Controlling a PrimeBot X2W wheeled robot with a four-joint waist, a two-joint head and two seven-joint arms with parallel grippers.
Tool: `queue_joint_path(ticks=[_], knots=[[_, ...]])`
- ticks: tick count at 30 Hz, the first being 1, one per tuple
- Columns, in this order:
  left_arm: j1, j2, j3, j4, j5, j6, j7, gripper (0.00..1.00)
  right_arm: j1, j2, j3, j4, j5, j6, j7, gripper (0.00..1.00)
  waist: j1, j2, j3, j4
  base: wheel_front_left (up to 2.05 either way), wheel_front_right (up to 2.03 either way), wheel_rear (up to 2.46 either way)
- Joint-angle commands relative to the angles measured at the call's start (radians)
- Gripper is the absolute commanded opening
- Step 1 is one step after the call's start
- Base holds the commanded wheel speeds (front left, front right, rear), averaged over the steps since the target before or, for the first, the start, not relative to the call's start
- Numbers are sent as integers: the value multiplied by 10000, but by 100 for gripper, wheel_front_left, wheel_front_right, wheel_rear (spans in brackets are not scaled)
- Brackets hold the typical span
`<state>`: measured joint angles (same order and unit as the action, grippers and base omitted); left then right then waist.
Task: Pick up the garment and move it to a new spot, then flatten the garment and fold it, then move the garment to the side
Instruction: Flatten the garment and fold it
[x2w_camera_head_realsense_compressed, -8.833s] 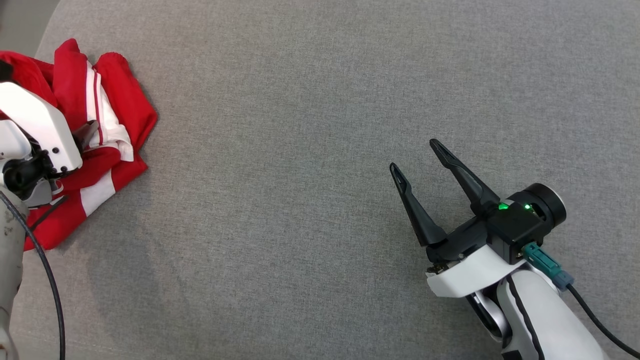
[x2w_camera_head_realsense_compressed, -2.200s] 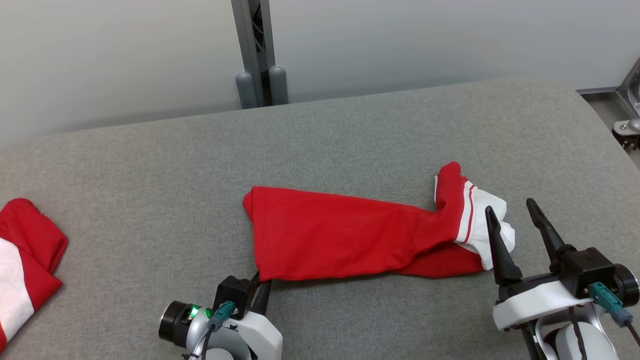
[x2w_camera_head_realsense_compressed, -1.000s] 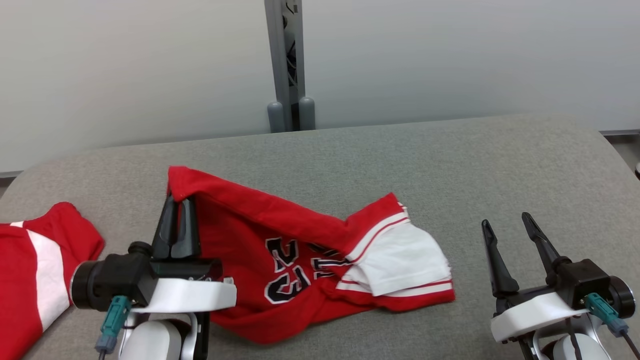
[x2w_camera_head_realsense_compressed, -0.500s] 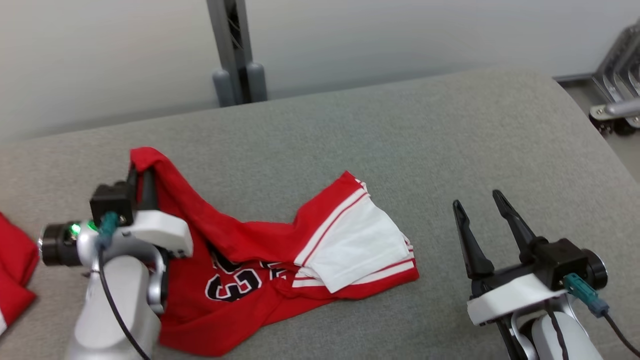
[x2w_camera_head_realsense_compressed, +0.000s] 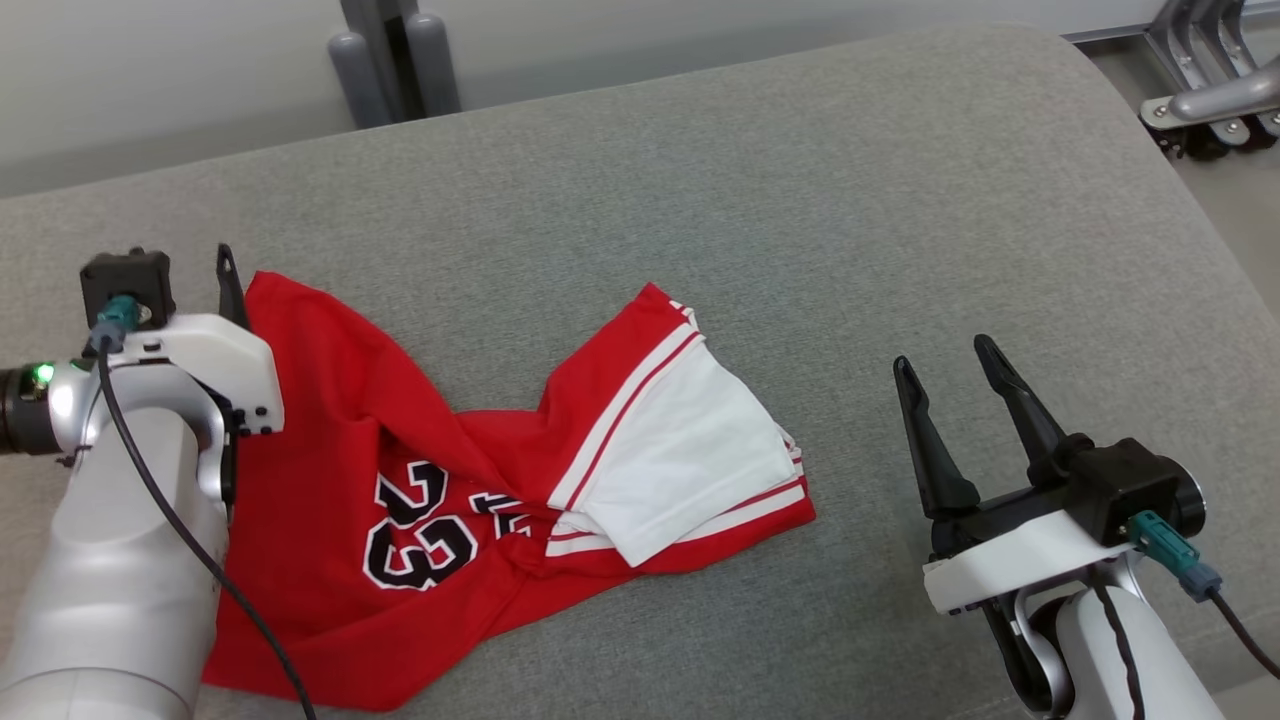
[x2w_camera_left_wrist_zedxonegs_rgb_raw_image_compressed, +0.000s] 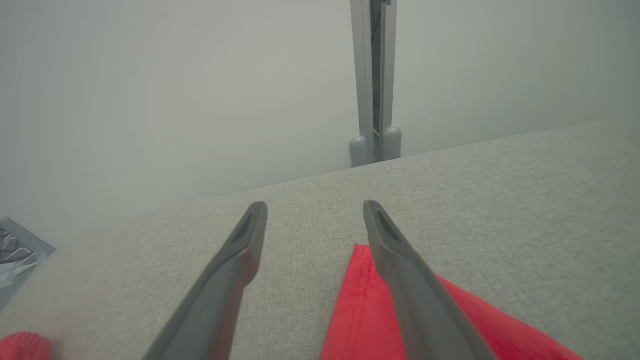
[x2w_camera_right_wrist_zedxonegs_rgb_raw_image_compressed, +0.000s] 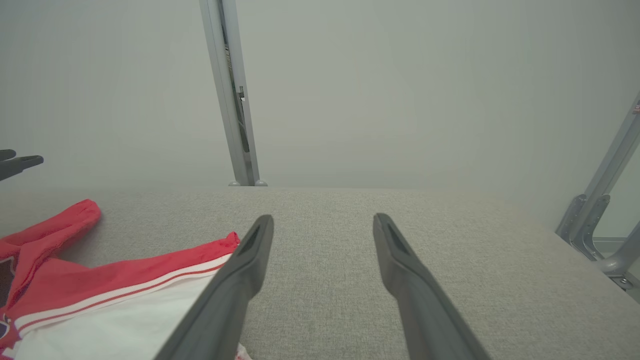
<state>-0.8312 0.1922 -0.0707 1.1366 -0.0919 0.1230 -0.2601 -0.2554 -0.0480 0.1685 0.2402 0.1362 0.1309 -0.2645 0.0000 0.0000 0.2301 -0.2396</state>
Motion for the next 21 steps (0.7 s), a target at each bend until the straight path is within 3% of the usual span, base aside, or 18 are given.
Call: queue_joint_path(ticks=[1,4,10,14,21], knots=[[-233,35,-7,-55,-65,-75,-45,100,-95,-53,-108,20,7,-3,-17,100,0,0,-2,162,0,0,0],[-192,-4,-16,-394,-84,-121,-49,100,-99,-50,-165,41,11,-3,-17,100,0,0,-67,324,0,0,0],[885,-231,53,-2497,-120,-296,-47,100,199,-53,-407,119,-170,-3,-17,100,0,0,-579,951,0,0,0],[2066,-527,238,-3946,-312,-614,-47,100,450,-53,-700,132,-349,-3,-17,100,0,0,-1073,1494,0,0,0],[4439,-970,686,-6387,-231,-680,-49,100,1028,-53,-1030,229,-524,-3,-17,100,0,0,-1932,2301,0,0,0]])
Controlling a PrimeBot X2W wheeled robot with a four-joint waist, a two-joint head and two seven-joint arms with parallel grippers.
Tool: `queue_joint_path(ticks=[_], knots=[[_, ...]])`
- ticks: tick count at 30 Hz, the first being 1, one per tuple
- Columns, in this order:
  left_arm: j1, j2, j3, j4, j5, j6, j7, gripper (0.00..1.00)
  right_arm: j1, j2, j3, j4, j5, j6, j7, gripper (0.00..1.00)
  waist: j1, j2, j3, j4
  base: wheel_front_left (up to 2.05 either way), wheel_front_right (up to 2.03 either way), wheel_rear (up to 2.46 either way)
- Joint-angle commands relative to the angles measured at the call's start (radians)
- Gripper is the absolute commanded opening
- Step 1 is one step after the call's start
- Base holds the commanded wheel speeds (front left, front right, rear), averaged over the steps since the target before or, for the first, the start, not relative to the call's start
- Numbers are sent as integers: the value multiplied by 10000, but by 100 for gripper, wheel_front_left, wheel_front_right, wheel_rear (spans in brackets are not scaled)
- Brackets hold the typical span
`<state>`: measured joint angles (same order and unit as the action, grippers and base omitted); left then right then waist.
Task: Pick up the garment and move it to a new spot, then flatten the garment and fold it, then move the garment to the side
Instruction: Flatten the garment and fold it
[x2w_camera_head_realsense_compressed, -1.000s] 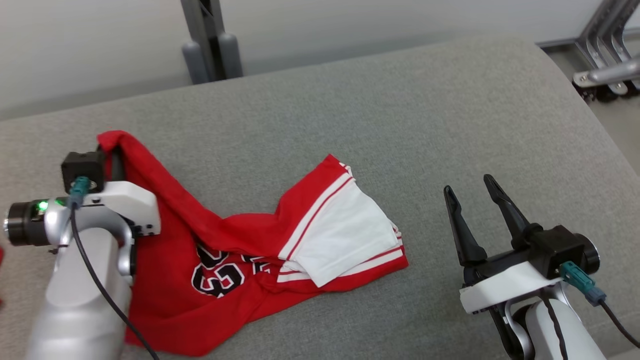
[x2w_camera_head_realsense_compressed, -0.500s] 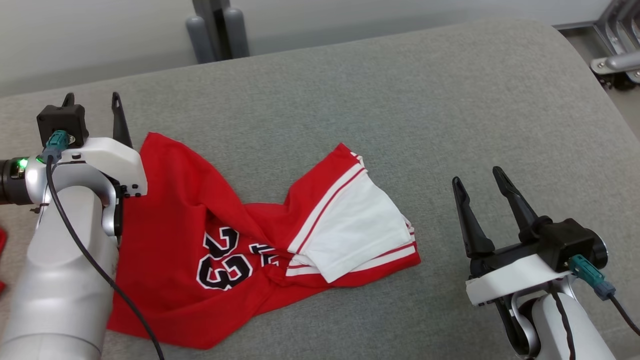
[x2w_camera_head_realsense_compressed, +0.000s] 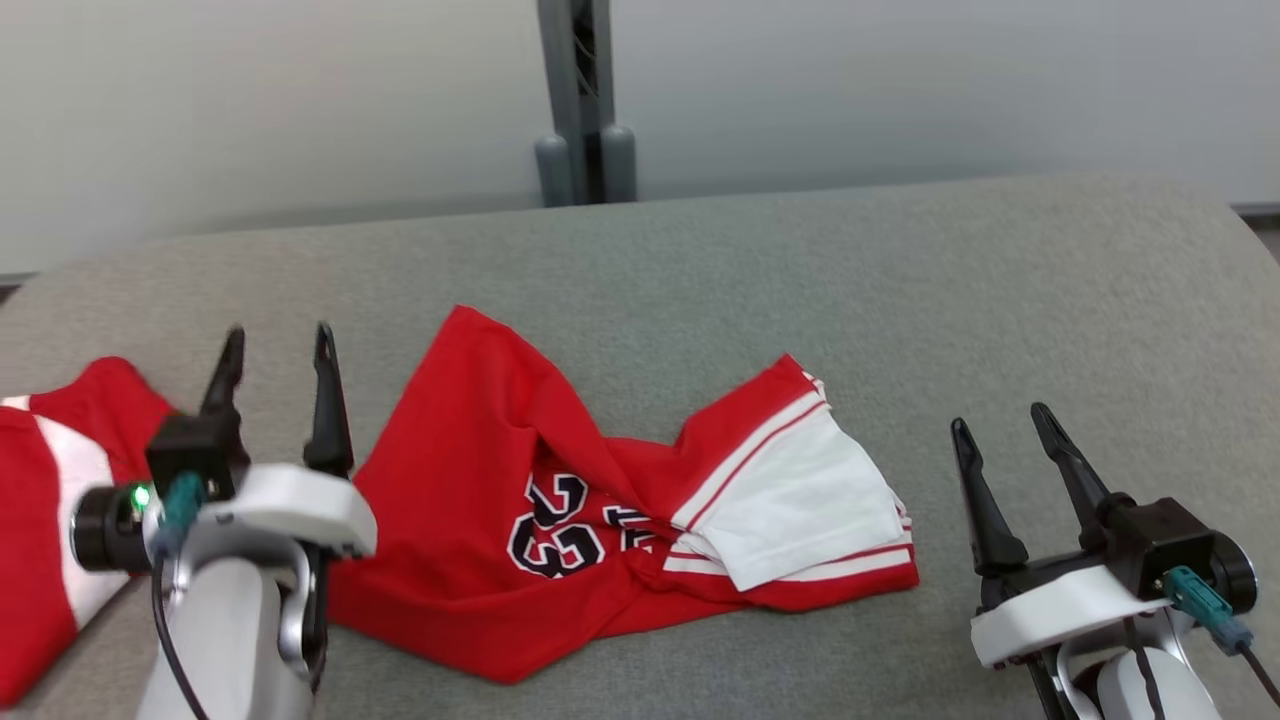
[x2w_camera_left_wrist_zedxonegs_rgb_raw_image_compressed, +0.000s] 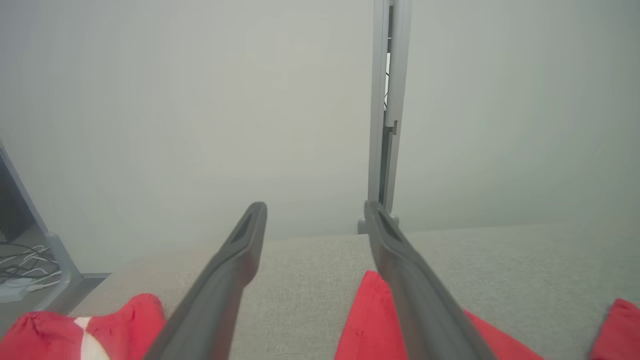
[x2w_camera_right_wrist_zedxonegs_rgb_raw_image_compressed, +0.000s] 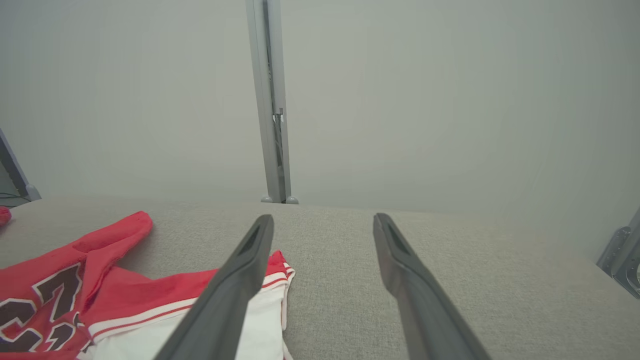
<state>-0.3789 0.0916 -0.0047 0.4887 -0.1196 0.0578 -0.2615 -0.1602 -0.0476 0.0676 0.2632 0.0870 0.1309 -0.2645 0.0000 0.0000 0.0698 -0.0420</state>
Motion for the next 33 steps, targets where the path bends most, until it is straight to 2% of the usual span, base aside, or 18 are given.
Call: queue_joint_path(ticks=[1,7,10,13,18,23,33], knots=[[253,5,67,-213,58,-58,-36,100,145,-58,-70,15,-34,-3,-17,100,0,0,-420,409,0,0,0],[2127,-340,-146,-1606,72,-193,-35,100,441,-55,-175,63,-124,-3,-16,100,0,0,-687,779,0,0,0],[2735,-357,-251,-2002,-207,130,-37,100,534,-58,-203,166,-130,-3,-16,100,0,0,-777,900,0,0,0],[3241,-409,-864,-2215,-535,334,-35,100,664,-57,-264,358,-191,-3,-16,100,0,0,-835,1042,0,0,0],[3299,-387,-1256,-2422,-821,536,-37,100,759,-55,-467,568,-319,-3,-16,100,0,0,-882,1298,0,0,0],[3117,-389,-1282,-2781,-531,598,-36,100,613,-57,-573,913,-181,-3,-16,100,0,0,-830,1440,0,0,0],[3075,-388,-1535,-2741,-425,491,-36,100,294,-55,-467,2817,566,-3,-18,100,0,0,-570,1649,0,0,0]])
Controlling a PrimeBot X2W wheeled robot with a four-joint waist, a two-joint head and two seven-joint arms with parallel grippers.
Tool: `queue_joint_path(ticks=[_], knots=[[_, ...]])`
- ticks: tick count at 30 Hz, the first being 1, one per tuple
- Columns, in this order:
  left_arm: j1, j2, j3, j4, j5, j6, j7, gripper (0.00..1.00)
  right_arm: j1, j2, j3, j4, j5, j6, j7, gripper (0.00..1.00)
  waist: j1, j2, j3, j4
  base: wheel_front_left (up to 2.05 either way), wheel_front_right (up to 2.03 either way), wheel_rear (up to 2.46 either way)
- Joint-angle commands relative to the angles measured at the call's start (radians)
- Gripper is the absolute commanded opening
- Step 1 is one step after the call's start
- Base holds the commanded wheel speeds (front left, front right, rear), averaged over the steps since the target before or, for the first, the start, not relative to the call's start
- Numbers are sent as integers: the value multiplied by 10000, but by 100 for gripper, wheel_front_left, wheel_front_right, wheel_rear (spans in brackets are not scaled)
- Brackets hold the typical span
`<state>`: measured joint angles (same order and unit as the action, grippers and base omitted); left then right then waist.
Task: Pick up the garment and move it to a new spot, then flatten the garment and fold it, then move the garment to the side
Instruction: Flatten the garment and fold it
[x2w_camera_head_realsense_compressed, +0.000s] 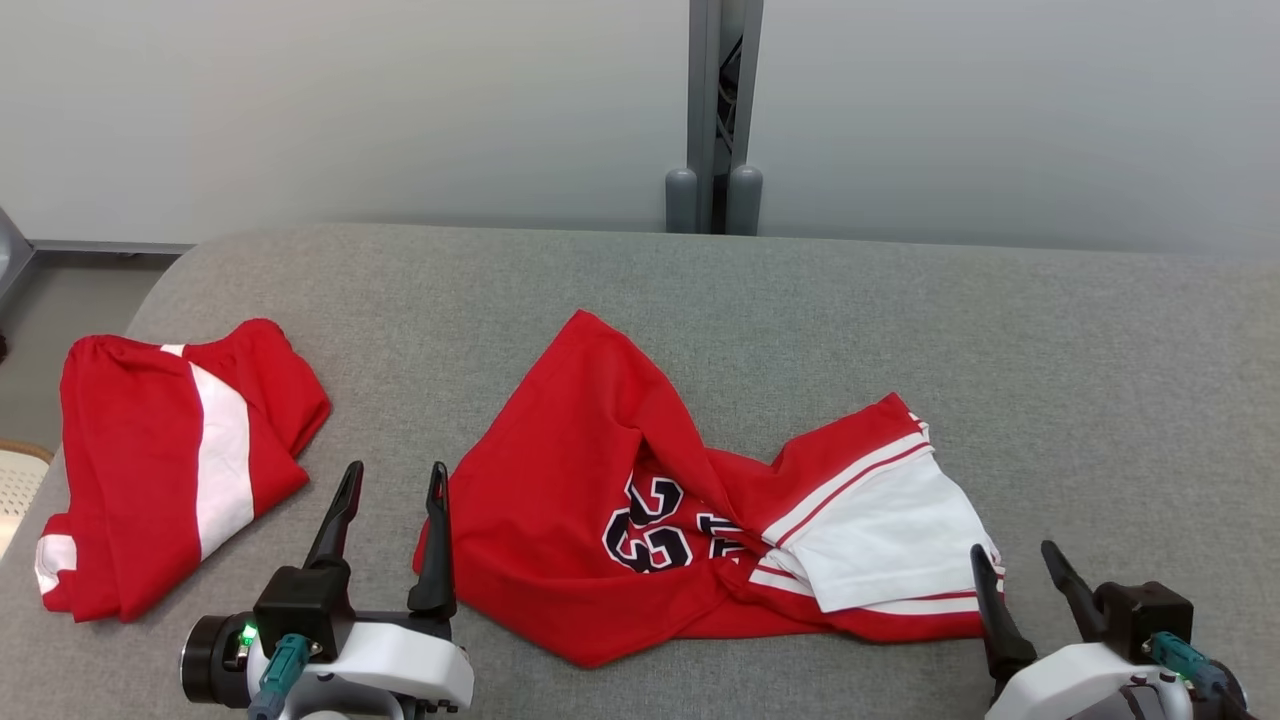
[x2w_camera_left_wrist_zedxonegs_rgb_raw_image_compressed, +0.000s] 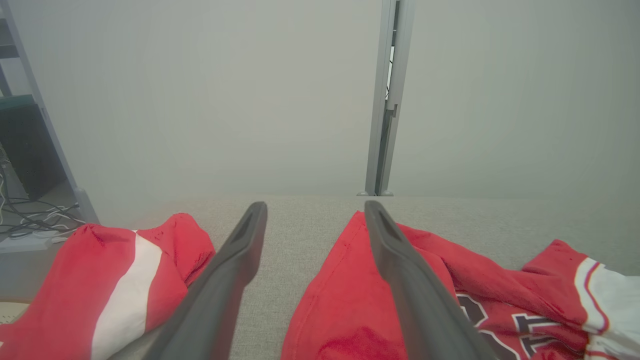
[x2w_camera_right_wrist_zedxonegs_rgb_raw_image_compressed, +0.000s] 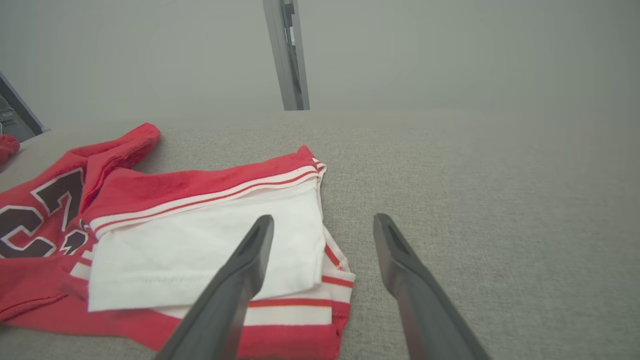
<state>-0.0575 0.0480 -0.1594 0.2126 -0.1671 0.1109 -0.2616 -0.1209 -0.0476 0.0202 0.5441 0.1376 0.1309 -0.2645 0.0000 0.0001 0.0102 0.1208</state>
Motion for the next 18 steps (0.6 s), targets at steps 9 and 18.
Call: queue_joint_path(ticks=[9,18], knots=[[-269,46,-96,107,69,-13,-34,100,-574,-58,409,1198,751,-3,-16,100,0,-1,357,92,0,0,0],[-306,48,-167,247,33,-4,-34,100,-807,-58,835,1525,1184,-3,-16,0,0,-1,394,88,0,0,0]])
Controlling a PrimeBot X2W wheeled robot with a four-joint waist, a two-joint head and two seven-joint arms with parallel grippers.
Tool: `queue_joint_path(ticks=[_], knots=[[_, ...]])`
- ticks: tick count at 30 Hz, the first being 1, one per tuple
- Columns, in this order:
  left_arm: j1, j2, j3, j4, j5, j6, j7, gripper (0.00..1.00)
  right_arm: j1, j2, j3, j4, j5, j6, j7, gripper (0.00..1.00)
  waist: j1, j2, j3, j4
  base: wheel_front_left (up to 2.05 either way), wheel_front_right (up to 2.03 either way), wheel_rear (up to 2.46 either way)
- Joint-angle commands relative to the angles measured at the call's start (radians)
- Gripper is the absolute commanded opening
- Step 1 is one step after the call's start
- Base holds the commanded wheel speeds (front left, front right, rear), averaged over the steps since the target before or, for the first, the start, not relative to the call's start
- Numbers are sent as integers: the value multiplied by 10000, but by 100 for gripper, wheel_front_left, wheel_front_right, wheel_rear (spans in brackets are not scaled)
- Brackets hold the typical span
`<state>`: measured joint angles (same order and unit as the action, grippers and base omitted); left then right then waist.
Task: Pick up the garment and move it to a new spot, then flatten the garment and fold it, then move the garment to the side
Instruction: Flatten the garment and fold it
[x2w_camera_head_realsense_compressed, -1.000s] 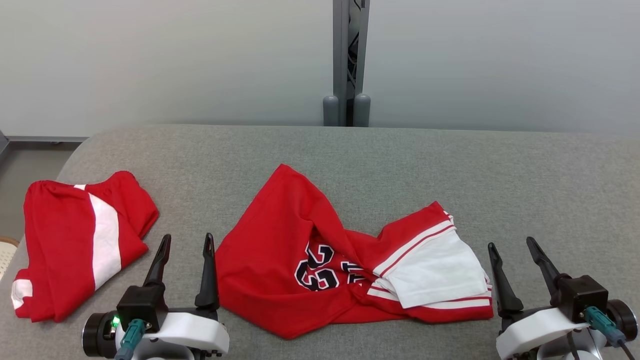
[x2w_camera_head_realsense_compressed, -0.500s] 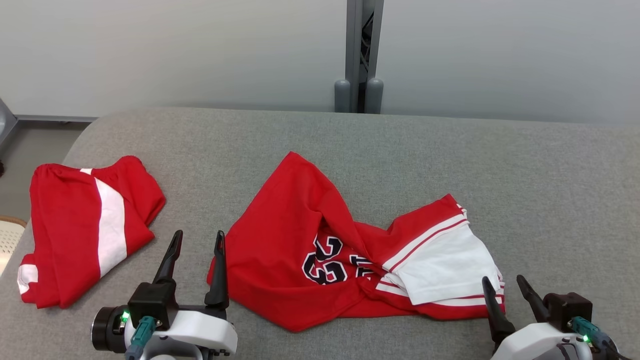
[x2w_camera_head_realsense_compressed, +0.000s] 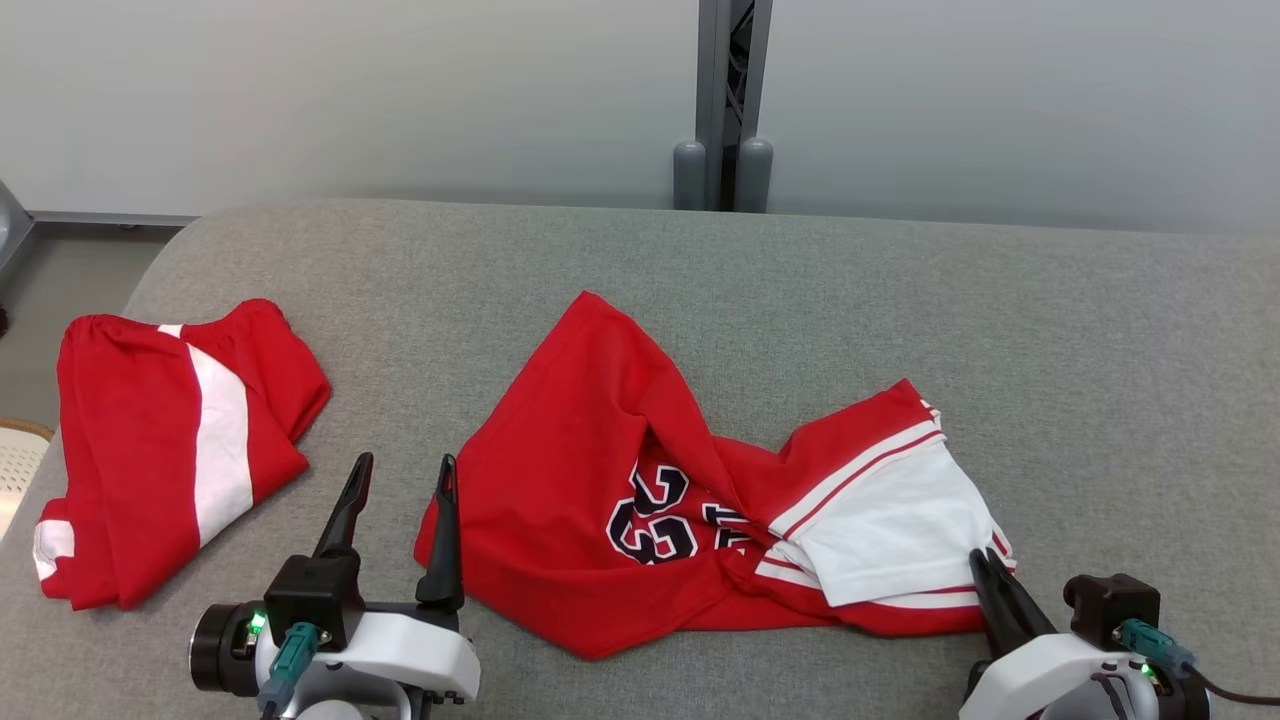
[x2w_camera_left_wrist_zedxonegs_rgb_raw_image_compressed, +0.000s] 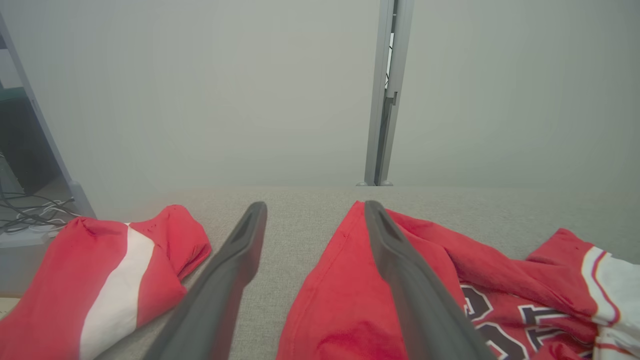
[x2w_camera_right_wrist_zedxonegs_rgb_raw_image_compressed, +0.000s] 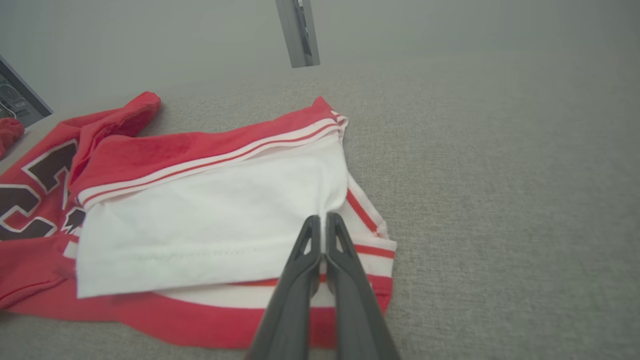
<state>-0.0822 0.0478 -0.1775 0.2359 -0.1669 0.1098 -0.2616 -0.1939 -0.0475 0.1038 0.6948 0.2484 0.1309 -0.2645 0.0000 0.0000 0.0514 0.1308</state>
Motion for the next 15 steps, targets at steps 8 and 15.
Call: queue_joint_path(ticks=[8,15], knots=[[104,48,38,168,28,10,-36,100,32,-59,201,-273,226,-3,-16,0,0,0,-306,-216,0,0,0],[236,48,55,265,-75,52,-34,100,217,-104,546,-554,656,-3,-18,0,0,0,-583,-716,0,0,0]])
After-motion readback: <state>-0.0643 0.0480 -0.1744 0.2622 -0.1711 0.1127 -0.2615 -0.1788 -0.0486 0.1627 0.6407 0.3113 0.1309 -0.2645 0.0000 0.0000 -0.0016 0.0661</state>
